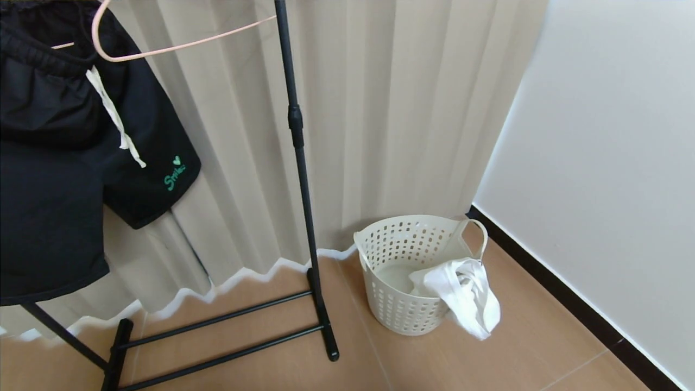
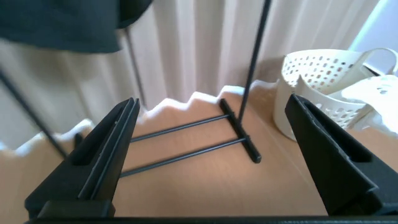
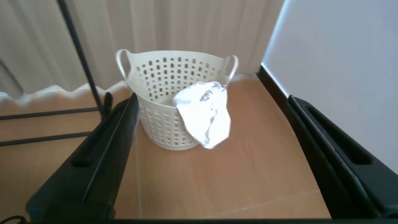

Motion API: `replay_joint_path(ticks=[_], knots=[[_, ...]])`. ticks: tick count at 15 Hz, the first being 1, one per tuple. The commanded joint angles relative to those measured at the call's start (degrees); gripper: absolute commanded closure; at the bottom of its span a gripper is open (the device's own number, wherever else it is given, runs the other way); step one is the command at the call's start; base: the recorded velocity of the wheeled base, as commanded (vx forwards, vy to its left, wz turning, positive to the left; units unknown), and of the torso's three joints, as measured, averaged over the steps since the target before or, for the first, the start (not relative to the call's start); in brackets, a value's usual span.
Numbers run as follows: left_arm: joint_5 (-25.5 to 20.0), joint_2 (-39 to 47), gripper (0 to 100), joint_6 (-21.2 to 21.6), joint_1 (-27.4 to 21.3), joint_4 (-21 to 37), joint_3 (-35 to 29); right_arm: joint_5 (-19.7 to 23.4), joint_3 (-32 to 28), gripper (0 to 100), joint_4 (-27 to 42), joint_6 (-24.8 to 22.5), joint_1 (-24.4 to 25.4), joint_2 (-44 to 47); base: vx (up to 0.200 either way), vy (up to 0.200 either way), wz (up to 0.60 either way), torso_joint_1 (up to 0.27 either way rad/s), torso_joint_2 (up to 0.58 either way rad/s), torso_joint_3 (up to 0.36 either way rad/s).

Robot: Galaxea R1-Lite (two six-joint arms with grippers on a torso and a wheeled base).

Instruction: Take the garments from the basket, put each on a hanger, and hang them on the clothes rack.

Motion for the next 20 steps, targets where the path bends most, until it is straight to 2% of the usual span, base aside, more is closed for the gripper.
replay_joint_path(ticks=[1, 2, 8, 20], knots=[[0.03, 0.05, 0, -0.02, 0.01, -0.04, 0.01, 0.04, 0.0, 0, 0.09, -0.04, 0.02, -0.02, 0.0, 0.0, 0.0, 0.0, 0.0, 0.0], [0.03, 0.05, 0, 0.06, 0.01, -0.04, 0.01, 0.04, 0.0, 0, 0.0, -0.04, 0.02, -0.02, 0.0, -0.2, 0.0, -0.002, -0.01, 0.012], [0.03, 0.05, 0, -0.02, 0.01, -0.04, 0.01, 0.04, 0.0, 0, 0.0, -0.04, 0.02, -0.02, 0.2, -0.2, 0.0, 0.002, 0.0, 0.002], [0.03, 0.05, 0, 0.06, 0.01, -0.04, 0.01, 0.04, 0.0, 0, 0.0, -0.04, 0.02, -0.02, 0.0, 0.0, 0.0, 0.0, 0.0, 0.0]])
